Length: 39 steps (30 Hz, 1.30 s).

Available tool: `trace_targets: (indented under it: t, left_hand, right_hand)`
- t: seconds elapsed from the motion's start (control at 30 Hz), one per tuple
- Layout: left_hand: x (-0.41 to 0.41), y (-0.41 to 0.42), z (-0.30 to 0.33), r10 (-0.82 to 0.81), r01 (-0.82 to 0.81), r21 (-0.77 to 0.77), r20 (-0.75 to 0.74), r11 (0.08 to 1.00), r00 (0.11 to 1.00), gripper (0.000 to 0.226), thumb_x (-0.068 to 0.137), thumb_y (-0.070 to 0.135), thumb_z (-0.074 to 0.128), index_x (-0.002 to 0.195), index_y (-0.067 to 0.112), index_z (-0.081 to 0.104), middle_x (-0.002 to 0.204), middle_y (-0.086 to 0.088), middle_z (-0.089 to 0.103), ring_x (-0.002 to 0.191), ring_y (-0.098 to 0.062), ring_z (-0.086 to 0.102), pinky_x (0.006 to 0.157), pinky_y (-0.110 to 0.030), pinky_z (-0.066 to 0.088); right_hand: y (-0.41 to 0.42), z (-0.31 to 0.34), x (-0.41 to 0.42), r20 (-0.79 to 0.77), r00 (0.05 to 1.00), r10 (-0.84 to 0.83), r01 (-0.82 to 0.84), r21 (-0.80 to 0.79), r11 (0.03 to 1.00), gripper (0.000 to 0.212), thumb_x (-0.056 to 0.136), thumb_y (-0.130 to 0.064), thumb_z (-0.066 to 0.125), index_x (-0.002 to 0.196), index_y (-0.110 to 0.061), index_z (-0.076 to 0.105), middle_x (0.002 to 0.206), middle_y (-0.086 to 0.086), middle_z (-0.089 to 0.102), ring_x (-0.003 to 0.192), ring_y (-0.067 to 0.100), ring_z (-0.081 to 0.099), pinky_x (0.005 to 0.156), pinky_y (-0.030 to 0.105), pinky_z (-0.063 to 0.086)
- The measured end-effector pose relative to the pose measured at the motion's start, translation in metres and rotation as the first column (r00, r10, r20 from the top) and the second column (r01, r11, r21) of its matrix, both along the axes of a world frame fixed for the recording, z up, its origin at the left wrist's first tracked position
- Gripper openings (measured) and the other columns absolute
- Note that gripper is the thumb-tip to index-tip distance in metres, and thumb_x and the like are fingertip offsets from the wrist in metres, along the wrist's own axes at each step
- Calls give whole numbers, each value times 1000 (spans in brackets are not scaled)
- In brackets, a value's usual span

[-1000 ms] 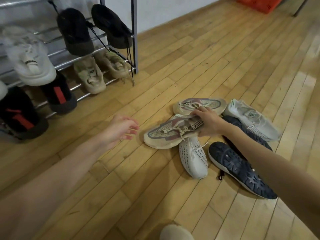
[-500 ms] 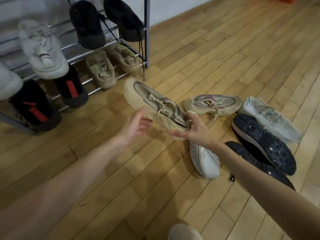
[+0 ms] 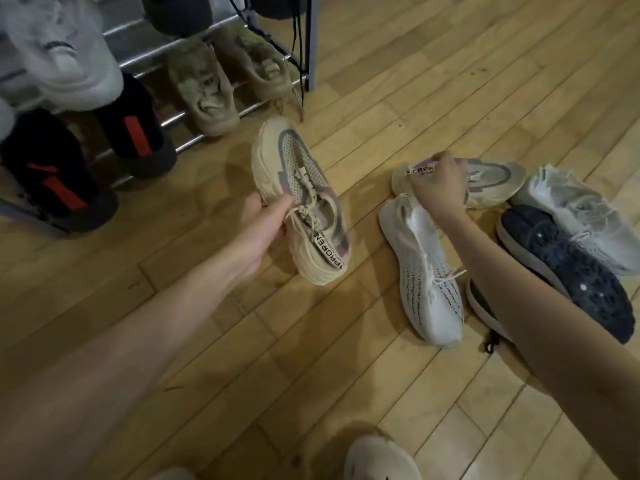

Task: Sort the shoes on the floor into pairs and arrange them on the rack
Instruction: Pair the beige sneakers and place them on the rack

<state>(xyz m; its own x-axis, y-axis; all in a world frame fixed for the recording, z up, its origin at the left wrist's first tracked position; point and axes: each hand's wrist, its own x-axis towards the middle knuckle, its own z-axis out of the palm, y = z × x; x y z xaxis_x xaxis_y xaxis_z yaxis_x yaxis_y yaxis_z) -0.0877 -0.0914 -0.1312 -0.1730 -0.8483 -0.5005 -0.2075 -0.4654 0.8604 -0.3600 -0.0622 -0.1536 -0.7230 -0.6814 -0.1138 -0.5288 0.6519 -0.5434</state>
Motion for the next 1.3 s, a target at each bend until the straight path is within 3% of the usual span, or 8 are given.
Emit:
trace_targets:
  t: [0.17,0.3,0.47,0.6,0.83,1.0,1.2,1.3]
  left_hand:
    - [-2,-9,-17,-50,48,49,54,998,997,37,86,32,55,120,15,57,111,-2,69,100,-20,64,82,-37,53]
    - [5,-9,-27,-27,25,36,76,999,997,28,90,24,53,114,15,62,90,5,69,72,-7,60,51,-18,44]
    - [22,-5,-32,20,-22,15,92,1000,996,28,91,14,47,117,10,60,76,7,59,57,-1,53,38,-7,38]
    - [41,-1,-32,30,-33,27,117,999,993,15,90,10,44,99,16,54,68,6,54,37,6,49,34,-7,33]
    - [85,3,-27,72,-91,167,115,982,991,12,89,12,46,88,19,55,72,3,57,64,-13,50,59,-27,43]
    - [112,15,-17,44,-54,152,73,987,996,17,91,10,49,104,9,60,105,-10,67,93,-22,63,77,-31,53]
    - [124,32,-18,69,-54,-52,338,997,939,2,89,20,58,90,22,59,91,1,62,95,-19,60,84,-34,47]
    - [122,41,-26,-66,38,67,485,997,872,58,77,35,74,125,11,51,114,-4,59,105,-21,56,89,-35,47]
  right_hand:
    - [-36,2,-6,119,987,-107,56,369,928,87,81,-51,65,147,-16,20,154,27,9,142,48,10,111,61,19]
    - [-53,-7,0,60,995,-76,41,452,891,58,84,-29,61,134,-17,37,150,24,12,138,50,9,108,63,22]
    - [-51,-11,0,41,999,2,-17,371,929,34,84,-14,53,117,-10,48,150,17,18,137,45,15,108,62,26]
    - [-46,-6,14,60,986,152,-160,158,974,44,82,-19,51,126,-16,54,143,16,31,136,44,19,111,59,25]
    - [-19,16,81,7,768,641,-640,-46,767,63,72,-22,74,132,-18,54,115,11,40,108,28,39,98,40,38]
    - [29,4,136,-79,560,825,-805,181,564,64,72,-17,65,134,-25,51,118,9,38,112,32,37,86,46,42]
    - [92,-11,163,-19,506,862,-807,341,481,66,74,-11,59,135,-33,49,124,1,38,119,27,34,90,41,34]
    - [113,-19,168,1,607,795,-778,204,594,55,77,-19,62,130,-29,54,133,3,38,125,28,34,96,39,32]
